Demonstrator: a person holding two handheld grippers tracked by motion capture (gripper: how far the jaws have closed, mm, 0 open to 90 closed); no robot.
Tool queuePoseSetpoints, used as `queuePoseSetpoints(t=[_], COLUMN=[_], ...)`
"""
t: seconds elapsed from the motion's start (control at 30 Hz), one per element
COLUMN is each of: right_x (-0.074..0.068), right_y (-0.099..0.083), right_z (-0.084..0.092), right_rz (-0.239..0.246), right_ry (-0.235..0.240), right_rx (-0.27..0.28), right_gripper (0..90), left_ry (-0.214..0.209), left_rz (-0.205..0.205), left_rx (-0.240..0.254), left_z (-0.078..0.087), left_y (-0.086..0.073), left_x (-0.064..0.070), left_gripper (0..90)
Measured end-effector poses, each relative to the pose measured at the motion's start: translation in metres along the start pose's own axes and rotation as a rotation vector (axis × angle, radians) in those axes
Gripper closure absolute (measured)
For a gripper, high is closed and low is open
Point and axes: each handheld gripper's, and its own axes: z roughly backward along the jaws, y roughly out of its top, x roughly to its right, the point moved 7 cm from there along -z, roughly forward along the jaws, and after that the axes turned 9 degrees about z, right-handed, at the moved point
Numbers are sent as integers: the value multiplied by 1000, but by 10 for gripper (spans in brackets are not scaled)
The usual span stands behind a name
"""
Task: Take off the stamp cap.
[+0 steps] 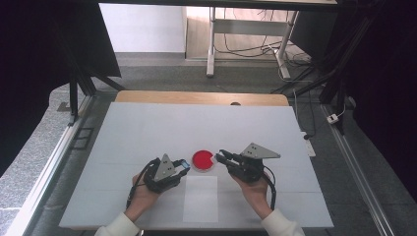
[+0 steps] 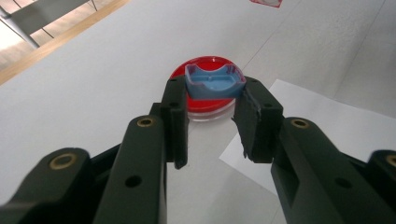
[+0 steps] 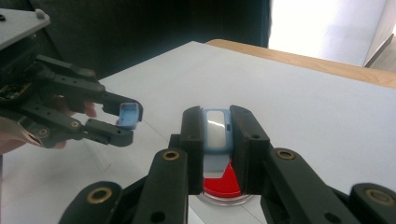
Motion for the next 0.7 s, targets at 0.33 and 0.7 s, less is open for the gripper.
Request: queuePoseSetpoints(t=[0.33,0.7], right_x=[3,6], right_y=[-1,-1], right_z=[2,2], right_rz=[-1,-3], right_ry=[-9,-13], right_rx=[0,-4], right_gripper=[754,754], left_ry=[10,25], left_rz=[24,70], left_rx=[0,0], left_z=[13,34], left_y=[-10,-26], left_x=[-9,-19], left_gripper=[656,656])
